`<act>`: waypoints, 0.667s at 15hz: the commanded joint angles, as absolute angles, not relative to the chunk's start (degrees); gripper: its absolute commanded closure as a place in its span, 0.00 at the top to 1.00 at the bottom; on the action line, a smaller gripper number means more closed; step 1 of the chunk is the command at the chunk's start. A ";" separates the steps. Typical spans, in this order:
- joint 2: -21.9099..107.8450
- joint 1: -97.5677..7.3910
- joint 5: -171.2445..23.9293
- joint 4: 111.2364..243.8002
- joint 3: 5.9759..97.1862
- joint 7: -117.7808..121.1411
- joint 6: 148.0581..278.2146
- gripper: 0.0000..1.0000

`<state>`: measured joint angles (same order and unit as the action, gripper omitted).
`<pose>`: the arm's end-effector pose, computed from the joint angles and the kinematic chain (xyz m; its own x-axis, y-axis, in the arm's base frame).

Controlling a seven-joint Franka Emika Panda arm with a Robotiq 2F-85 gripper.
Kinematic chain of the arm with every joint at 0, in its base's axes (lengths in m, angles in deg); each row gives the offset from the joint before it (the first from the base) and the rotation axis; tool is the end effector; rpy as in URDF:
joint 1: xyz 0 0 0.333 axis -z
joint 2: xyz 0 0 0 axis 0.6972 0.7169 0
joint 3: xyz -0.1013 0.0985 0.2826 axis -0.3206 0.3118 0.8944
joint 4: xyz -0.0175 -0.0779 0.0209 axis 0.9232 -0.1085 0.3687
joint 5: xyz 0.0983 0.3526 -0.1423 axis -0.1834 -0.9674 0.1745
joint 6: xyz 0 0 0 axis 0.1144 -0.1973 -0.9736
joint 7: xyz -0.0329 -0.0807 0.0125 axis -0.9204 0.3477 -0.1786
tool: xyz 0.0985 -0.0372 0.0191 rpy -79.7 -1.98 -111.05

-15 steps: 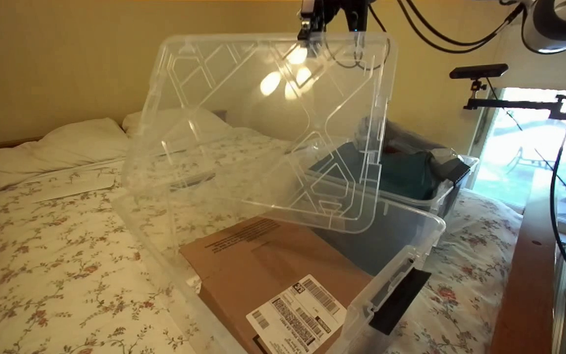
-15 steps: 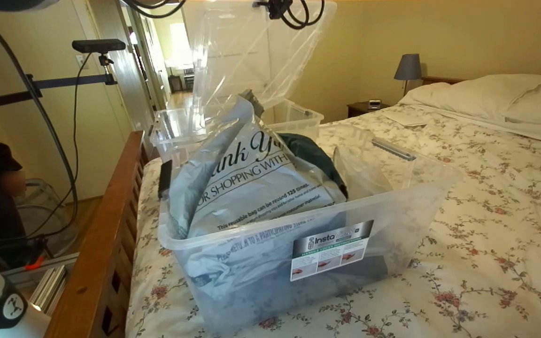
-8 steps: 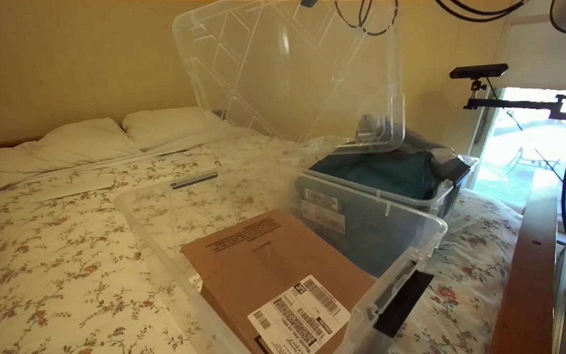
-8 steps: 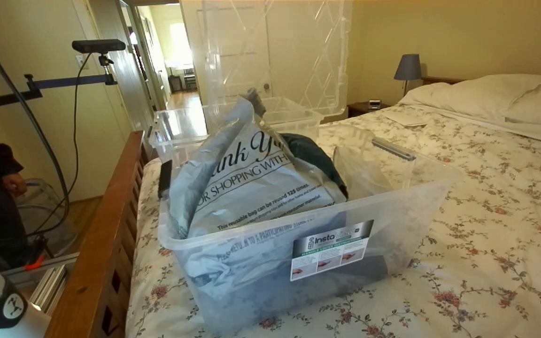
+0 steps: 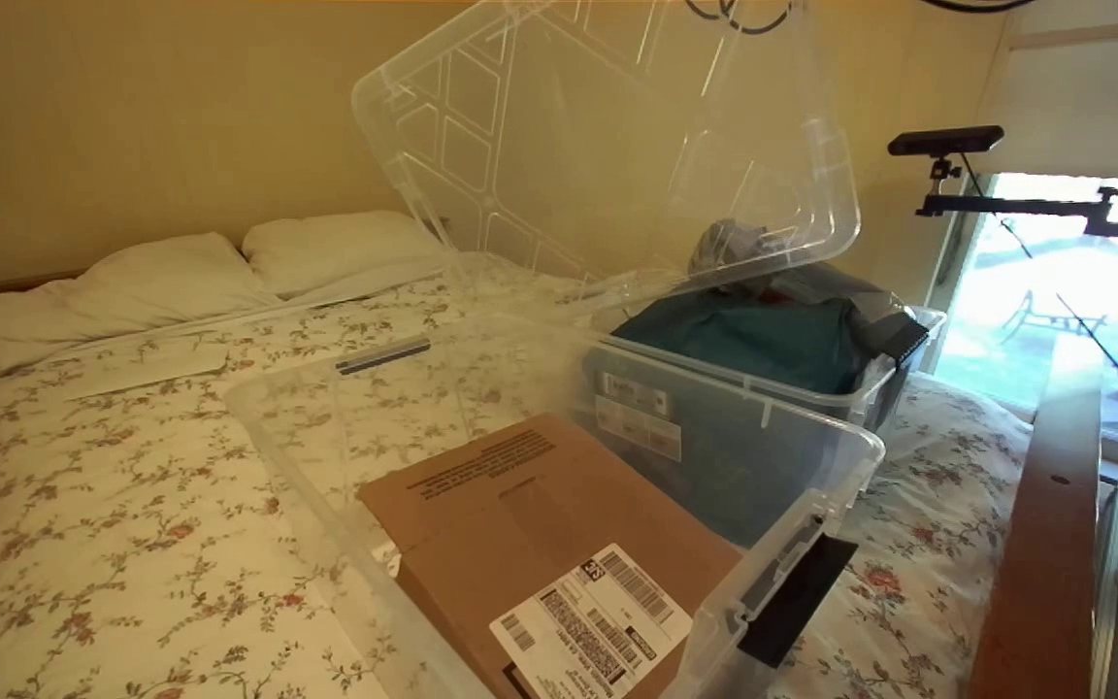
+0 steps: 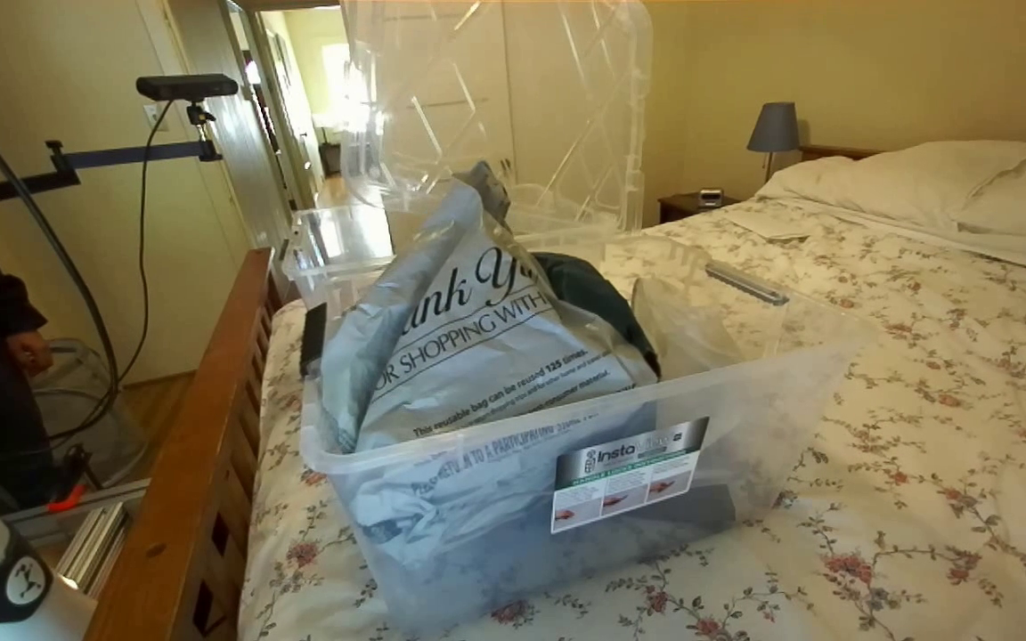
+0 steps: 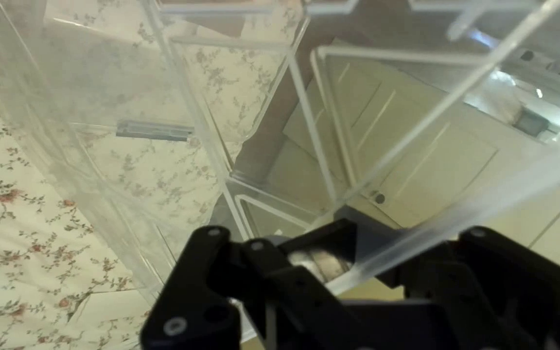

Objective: Take the lid off the basket

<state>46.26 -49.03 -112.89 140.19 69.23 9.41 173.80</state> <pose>0.6059 0.2211 0.7406 0.8966 0.2454 0.3685 0.4329 -0.6606 -0.6133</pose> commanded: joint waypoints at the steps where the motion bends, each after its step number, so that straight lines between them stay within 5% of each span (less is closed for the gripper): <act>1: 42.76 -50.51 -110.23 147.90 68.37 5.54 177.91 0.00; 10: 35.30 -49.66 -111.30 167.02 67.10 -3.72 181.77 0.00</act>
